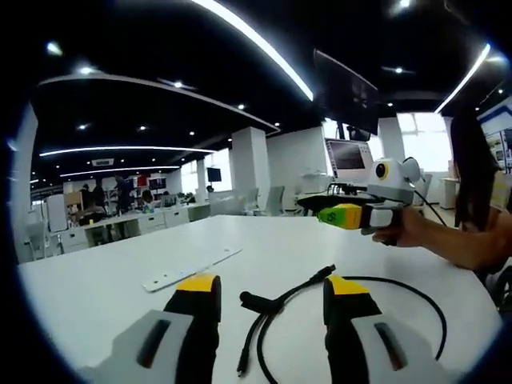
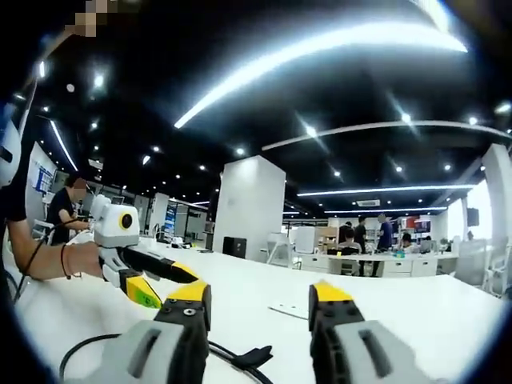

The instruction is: Find the charging cable on the desk, coil it up and secure with Velcro.

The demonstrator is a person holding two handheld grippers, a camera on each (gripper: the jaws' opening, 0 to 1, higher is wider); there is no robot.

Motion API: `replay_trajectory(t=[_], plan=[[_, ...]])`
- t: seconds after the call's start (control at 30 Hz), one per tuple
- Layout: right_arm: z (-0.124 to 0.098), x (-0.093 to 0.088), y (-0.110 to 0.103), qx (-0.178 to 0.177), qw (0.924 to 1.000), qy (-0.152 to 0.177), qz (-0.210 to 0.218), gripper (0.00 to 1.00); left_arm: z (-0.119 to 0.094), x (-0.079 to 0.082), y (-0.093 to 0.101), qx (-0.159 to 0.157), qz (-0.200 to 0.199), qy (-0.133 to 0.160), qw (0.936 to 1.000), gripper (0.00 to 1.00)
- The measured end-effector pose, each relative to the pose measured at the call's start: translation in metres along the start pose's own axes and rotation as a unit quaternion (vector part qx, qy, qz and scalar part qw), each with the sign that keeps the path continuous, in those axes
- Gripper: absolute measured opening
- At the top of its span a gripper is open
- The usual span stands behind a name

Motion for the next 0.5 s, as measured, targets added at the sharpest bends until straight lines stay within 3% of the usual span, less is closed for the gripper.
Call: replay_trajectory(t=[0.17,0.5], plan=[[-0.0031,-0.0016,-0.0016,-0.004,0.9998,0.007,0.019,0.49,0.0013,-0.0030,0.0028,-0.007,-0.003,-0.004,1.0000,0.52],[-0.0076,-0.0061,-0.0022,-0.016,0.9998,-0.015,0.002,0.50,-0.0030,-0.0060,0.0000,-0.005,-0.002,0.002,1.0000,0.52]])
Point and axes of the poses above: the point that each gripper's makers call its tool centre point, and the gripper's own axes: z roughly forward along the fingers, y roughly to its right, x roughly out of its top, the point moved 8 cm from there along -z, roughly backward along the fingers
